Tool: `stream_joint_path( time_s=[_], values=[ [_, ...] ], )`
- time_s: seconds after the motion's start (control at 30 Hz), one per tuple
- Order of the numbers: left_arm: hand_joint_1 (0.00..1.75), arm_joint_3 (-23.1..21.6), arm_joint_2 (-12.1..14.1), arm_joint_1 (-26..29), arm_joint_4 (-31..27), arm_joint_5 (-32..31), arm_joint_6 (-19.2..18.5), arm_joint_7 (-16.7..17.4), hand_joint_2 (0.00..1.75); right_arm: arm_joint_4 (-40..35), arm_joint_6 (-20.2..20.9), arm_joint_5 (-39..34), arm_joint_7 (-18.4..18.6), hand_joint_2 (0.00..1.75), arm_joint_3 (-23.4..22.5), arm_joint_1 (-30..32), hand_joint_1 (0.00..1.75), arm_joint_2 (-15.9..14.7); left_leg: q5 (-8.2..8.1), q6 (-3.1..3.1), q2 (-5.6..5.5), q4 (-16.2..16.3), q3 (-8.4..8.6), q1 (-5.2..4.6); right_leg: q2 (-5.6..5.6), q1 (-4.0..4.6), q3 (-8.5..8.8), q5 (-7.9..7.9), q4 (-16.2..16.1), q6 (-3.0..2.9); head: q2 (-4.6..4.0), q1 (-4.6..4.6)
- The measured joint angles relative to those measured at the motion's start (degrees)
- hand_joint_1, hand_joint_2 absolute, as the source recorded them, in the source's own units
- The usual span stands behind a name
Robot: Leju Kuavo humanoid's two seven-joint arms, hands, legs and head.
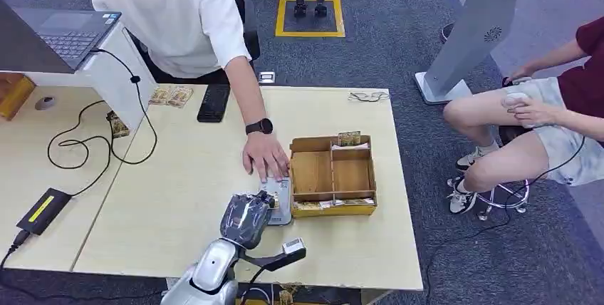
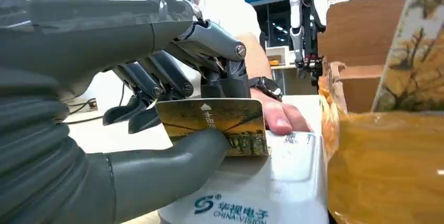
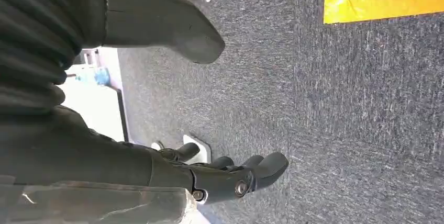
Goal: Pass the card to the sensor for recognition and then transmit it.
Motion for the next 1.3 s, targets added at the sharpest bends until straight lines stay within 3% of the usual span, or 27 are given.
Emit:
stream_joint_path(
  time_s=[0.13,0.33,0.63,0.77,0.93,1.3],
  values=[
    [1.75,1.4,-0.1,1.3,-4.4,0.0,2.4,-1.9,1.75,0.0,0.0,0.0,-0.3,1.75,0.0,0.0,0.00,0.0,0.00,0.00,0.00,0.0,-0.05,0.00,0.02,0.00,-0.07,0.00,0.0,0.00,0.00,0.02],
    [1.75,4.8,-1.1,2.9,-15.9,0.3,2.1,-6.6,1.75,0.2,-0.4,0.0,-0.7,1.75,0.0,0.0,0.00,0.0,0.00,0.00,0.00,0.0,-0.18,0.00,0.02,0.00,-0.19,0.00,0.0,0.00,0.00,0.02],
    [1.75,6.3,-1.6,3.5,-22.8,0.3,2.5,-7.8,1.75,0.4,-0.5,0.0,-1.1,1.75,0.0,0.0,0.00,0.0,0.00,0.00,0.01,0.0,-0.19,0.00,0.03,0.00,-0.23,-0.01,0.0,0.00,0.00,0.00],
    [1.75,6.4,-1.9,2.2,-25.7,0.2,1.0,-7.8,1.75,1.1,-1.0,0.0,-1.2,1.75,0.1,-0.1,0.00,-0.3,0.00,0.00,0.00,0.0,-0.20,0.00,0.02,0.00,-0.22,0.00,0.0,0.00,0.00,0.02],
    [1.75,6.5,-2.0,-1.3,-26.0,0.1,-1.3,-7.2,1.75,3.4,-1.8,0.0,-2.2,1.75,0.3,-0.3,0.00,-1.0,0.01,-0.01,0.00,0.0,-0.20,0.00,0.03,0.00,-0.24,0.01,0.0,-0.01,0.00,0.00],
    [1.75,6.6,-0.9,-10.5,-17.4,0.1,-1.3,-1.2,1.75,9.4,-4.2,0.0,-2.5,1.75,1.6,-1.0,0.00,-4.0,0.02,-0.01,0.00,0.0,-0.20,0.00,0.05,0.00,-0.25,0.02,0.0,-0.01,0.00,0.00]
  ],
)
